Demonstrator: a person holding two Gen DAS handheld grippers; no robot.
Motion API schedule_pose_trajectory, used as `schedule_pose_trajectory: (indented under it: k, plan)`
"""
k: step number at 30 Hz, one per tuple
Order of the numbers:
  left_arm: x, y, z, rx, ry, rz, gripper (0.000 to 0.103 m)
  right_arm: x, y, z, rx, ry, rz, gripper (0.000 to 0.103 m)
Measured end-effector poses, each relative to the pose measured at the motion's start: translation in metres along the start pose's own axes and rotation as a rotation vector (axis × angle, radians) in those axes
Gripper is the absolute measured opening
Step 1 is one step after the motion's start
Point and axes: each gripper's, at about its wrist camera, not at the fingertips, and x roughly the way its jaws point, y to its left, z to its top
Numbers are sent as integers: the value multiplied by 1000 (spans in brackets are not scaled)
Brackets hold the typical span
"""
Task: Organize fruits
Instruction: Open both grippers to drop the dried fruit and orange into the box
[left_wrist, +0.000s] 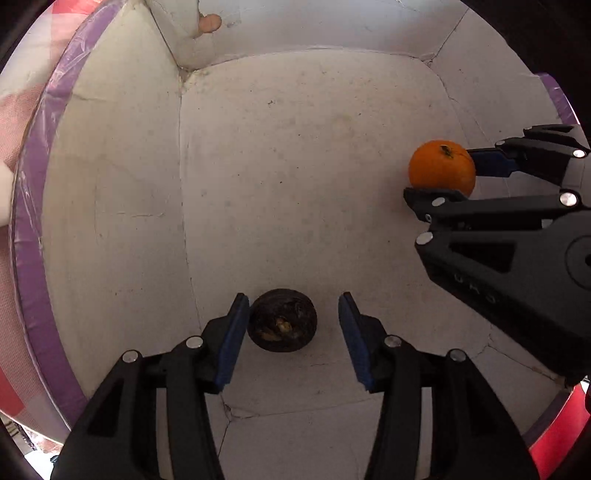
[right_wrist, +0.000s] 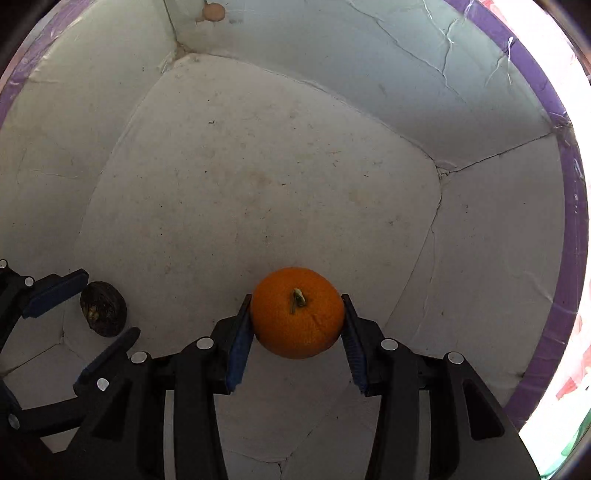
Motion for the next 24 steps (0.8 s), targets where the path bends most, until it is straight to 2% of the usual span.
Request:
schedule_pose_trajectory:
  k: [3,6,9,13,17,20,22,23,24]
  plan:
    - [6,-2,-11,21,31,-37,57,2,2,1,-4,4,-10,47]
    - [5,-4,-21,36,37,-30,58,1,-1,0,9,15,5,60]
    - [4,-2,-35,21,41,-51,60,-1,1,-11,29,24,62,62]
    - [-1,-5,-54,48,42,-48,60,-3,4,-34,45,49,149,67]
    - [-11,-8,-61,70,53,-49,60,-12,10,-51,40,36,222,73]
    - [-23,-5,-60,71,31,-62,60,-29,5,-56,43,-27,288,73]
    - [-39,-4,-61,73,-42,-64,64,-51,-4,-58,50,-135,314,73]
    - [-53,-2,-71,78,-98,-68,66,-64,-10,-59,49,-198,323,73]
    - [-68,-2,-72,70,-156,-84,72,-79,-15,-61,49,-260,344,73]
